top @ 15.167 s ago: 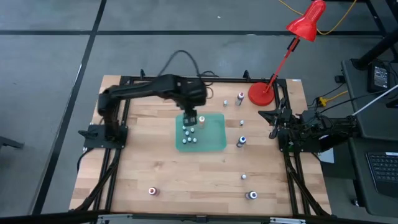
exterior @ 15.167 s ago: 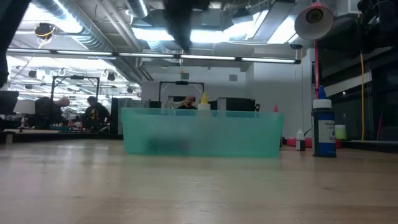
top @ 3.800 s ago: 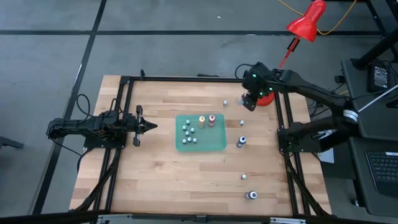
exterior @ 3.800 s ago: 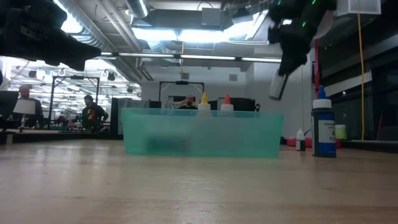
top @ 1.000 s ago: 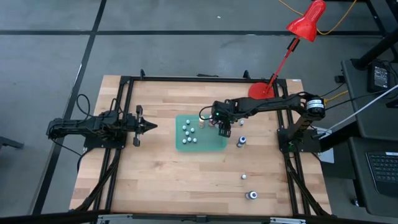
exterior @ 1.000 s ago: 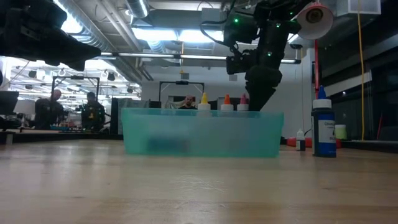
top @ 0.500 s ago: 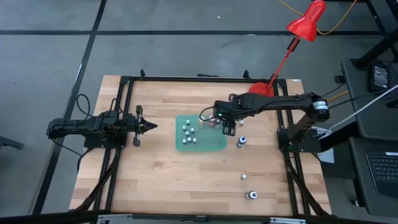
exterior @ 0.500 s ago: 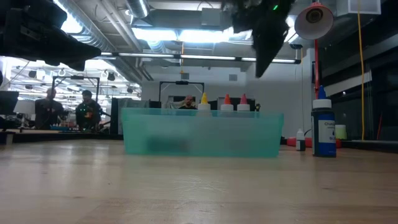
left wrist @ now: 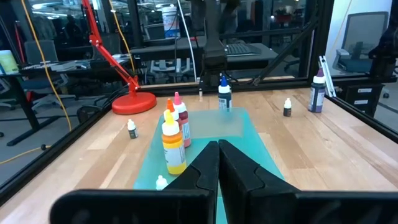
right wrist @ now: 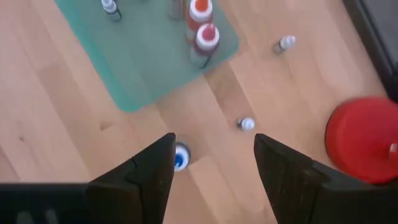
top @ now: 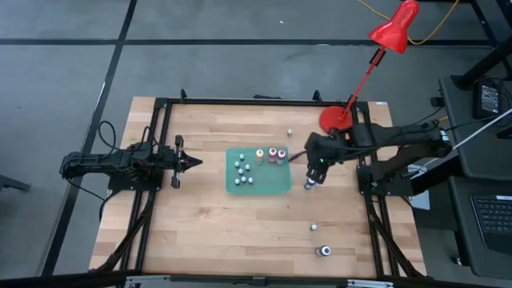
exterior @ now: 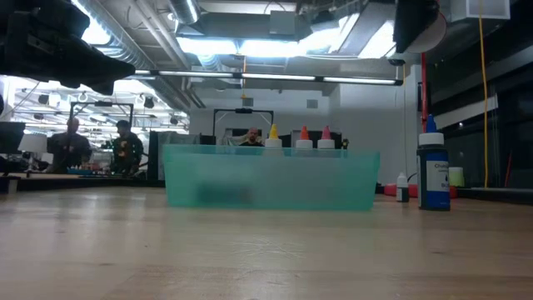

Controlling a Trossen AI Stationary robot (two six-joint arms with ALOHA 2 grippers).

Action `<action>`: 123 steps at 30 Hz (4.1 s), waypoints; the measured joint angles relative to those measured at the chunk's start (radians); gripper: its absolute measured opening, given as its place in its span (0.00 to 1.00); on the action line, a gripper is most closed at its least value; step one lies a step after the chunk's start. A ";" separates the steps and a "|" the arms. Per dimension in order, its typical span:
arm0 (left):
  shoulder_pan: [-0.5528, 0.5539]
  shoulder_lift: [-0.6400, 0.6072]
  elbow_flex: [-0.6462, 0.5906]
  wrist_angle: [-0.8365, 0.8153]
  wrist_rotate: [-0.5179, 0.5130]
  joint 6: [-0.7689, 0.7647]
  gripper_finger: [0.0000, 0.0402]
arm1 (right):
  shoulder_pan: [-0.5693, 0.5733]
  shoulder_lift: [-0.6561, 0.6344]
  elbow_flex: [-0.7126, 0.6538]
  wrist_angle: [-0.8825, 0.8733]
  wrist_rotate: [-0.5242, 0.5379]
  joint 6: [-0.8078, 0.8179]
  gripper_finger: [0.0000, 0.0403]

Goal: Pick & Place food coloring
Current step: Put the big blue food coloring bottle into the green bin

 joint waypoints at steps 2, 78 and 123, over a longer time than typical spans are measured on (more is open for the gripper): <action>0.000 0.000 0.000 0.000 0.000 0.000 0.01 | 0.043 -0.006 0.000 -0.019 0.018 0.059 0.55; 0.000 0.000 0.000 0.000 0.000 0.000 0.01 | 0.012 0.009 -0.436 0.440 -0.342 0.000 0.36; 0.000 0.000 0.000 0.000 0.000 0.000 0.01 | -0.133 0.453 0.179 0.197 -0.266 -0.521 0.38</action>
